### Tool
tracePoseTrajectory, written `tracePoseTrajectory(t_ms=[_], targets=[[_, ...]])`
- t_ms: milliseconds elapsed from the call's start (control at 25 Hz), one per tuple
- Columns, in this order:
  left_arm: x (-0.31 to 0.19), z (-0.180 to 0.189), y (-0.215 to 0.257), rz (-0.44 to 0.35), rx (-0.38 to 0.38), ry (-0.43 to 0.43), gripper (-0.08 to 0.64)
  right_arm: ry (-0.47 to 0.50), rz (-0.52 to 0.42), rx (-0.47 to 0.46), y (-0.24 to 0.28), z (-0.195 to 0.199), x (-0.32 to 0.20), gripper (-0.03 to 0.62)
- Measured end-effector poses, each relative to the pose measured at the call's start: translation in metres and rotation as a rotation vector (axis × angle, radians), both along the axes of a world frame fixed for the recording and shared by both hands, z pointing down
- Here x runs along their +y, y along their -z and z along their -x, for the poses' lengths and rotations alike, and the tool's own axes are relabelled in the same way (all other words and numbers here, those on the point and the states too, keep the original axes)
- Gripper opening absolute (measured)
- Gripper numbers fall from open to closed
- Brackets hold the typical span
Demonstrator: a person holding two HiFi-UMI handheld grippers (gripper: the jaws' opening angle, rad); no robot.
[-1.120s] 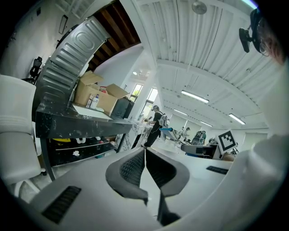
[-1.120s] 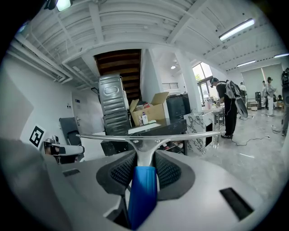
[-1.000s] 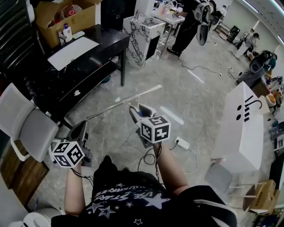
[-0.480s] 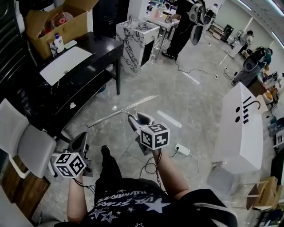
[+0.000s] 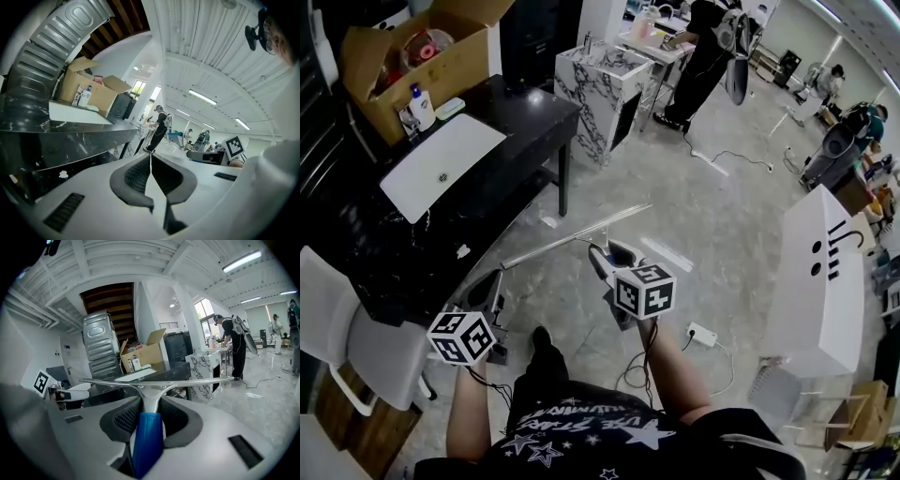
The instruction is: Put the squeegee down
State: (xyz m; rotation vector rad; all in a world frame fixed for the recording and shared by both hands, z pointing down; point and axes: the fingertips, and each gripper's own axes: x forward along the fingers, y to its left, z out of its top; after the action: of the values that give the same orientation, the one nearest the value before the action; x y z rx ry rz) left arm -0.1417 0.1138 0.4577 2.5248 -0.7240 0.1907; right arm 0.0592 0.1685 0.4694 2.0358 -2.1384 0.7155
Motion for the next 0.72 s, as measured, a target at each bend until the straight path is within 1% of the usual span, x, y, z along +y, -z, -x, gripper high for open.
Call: tracePoseTrajectory(t_ms=[200,480,600,720], targets=[[-0.096,-0.019,0.006,0.012,-0.004,-0.031,0.023,-0.03,0.01,-0.004,0.007,-0.019,-0.094,0.143],[-0.22,-0.025,0.011,0.037,0.017,-0.029,0.023,-0.039,0.017,0.014,0.022,-0.028,-0.221,0.143],[-0.258,-0.023,0.013,0.035,0.025,-0.022,0.022,-0.03,0.024,0.034,0.024,-0.026,-0.259,0.143],[-0.284,-0.019,0.013,0.028,0.028,-0.007,0.022,-0.013,0.041,0.051,0.022,-0.023,-0.284,0.143]])
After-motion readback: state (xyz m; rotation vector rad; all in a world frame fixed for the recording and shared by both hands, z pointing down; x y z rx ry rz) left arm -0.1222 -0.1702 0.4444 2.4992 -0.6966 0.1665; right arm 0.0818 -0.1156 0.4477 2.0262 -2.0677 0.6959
